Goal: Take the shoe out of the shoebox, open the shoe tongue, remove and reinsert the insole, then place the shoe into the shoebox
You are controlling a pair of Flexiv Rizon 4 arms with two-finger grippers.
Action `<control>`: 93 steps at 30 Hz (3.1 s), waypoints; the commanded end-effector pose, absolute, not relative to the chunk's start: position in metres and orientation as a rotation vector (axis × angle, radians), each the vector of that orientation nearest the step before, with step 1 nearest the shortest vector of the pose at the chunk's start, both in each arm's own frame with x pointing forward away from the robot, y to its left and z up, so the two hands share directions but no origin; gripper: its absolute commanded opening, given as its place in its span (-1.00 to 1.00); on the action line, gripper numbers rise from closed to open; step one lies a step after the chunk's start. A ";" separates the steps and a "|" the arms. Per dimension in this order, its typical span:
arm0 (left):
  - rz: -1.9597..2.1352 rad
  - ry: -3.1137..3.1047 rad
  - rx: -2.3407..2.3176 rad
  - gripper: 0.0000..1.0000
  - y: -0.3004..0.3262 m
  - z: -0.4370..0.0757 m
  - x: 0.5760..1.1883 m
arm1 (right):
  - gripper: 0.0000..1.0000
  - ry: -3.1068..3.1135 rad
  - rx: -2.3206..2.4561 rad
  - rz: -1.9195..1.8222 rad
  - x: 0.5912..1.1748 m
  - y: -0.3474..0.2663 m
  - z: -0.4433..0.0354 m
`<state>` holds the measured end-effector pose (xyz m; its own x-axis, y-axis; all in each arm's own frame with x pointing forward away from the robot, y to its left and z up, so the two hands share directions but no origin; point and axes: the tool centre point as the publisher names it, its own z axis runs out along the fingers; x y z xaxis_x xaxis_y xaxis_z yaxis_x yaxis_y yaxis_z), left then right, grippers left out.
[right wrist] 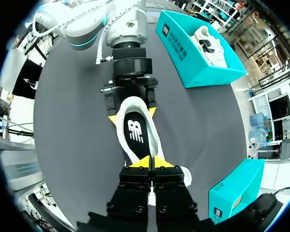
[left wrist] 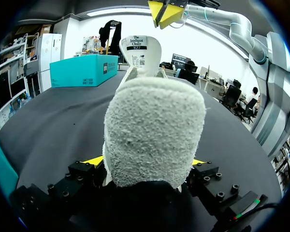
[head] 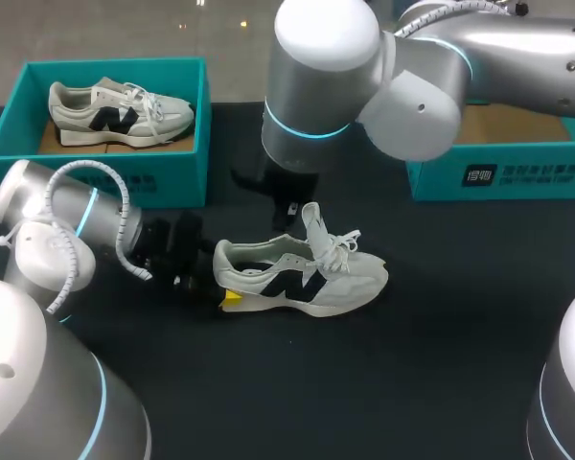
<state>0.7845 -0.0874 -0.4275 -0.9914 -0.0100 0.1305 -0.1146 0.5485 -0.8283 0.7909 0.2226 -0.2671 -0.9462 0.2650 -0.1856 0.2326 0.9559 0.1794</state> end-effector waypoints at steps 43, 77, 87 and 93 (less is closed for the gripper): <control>1.434 -2.667 0.109 -1.00 -0.087 -0.430 0.786 | -1.00 3.221 0.171 0.039 0.771 0.223 -0.357; 1.434 -2.667 0.109 -1.00 -0.087 -0.430 0.786 | -0.41 3.043 0.330 0.024 0.792 0.224 -0.389; 1.434 -2.667 0.109 -1.00 -0.087 -0.430 0.786 | -0.38 3.028 0.318 0.010 0.804 0.226 -0.400; 1.434 -2.667 0.109 -1.00 -0.087 -0.430 0.786 | -0.36 3.039 0.302 -0.028 0.806 0.225 -0.414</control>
<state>0.7845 -0.0875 -0.4275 -0.9914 -0.0098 0.1303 -0.1142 0.5486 -0.8283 0.8021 0.2199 -0.4033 -0.9762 0.1946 -0.0957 0.1955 0.9807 -0.0001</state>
